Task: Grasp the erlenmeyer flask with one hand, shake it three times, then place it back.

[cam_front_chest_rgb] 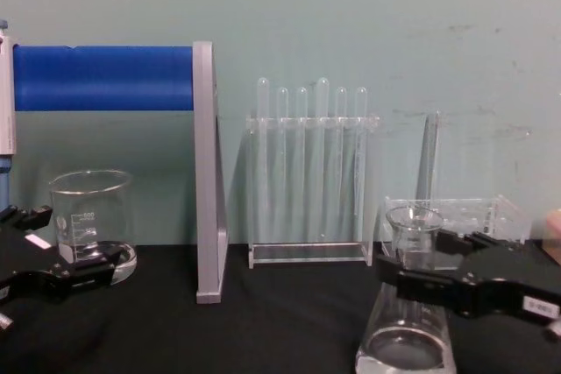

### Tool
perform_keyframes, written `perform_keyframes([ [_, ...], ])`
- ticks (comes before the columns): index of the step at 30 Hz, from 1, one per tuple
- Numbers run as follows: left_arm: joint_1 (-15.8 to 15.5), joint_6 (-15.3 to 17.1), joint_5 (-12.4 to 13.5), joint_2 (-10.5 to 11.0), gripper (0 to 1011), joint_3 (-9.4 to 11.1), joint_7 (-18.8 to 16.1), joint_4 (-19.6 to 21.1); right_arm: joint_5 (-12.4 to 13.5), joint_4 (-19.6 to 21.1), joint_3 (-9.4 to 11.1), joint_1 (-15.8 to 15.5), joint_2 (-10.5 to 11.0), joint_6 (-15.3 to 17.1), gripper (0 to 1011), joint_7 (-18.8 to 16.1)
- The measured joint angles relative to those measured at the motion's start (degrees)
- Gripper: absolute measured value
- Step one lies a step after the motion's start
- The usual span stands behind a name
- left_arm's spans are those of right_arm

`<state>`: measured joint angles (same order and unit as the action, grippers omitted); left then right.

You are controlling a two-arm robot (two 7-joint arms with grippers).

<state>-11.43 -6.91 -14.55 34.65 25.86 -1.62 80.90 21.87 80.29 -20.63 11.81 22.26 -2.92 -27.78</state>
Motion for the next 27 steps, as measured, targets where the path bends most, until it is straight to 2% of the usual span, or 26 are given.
perform_keyframes([
  [5,0.0,0.0,0.0,0.0,1001,0.0,0.0,0.0,0.86,2.04,0.73,-1.75,1.6,0.32,1002,-0.25],
  [10,0.0,0.0,0.0,0.0,1001,0.0,0.0,0.01,1.96,5.69,1.55,-4.39,4.68,0.76,1003,-1.13],
  [17,0.0,0.0,0.0,0.0,1001,0.0,0.0,0.01,2.82,8.71,2.81,-6.65,7.37,0.89,1003,-1.19],
  [23,0.0,0.0,0.0,0.0,1001,0.0,0.0,0.0,2.53,9.29,4.19,-7.17,7.92,0.4,1002,0.88],
  [27,0.0,0.0,0.0,0.0,1001,0.0,0.0,0.0,1.0,8.24,5.63,-6.72,7.2,0.07,1002,3.95],
])
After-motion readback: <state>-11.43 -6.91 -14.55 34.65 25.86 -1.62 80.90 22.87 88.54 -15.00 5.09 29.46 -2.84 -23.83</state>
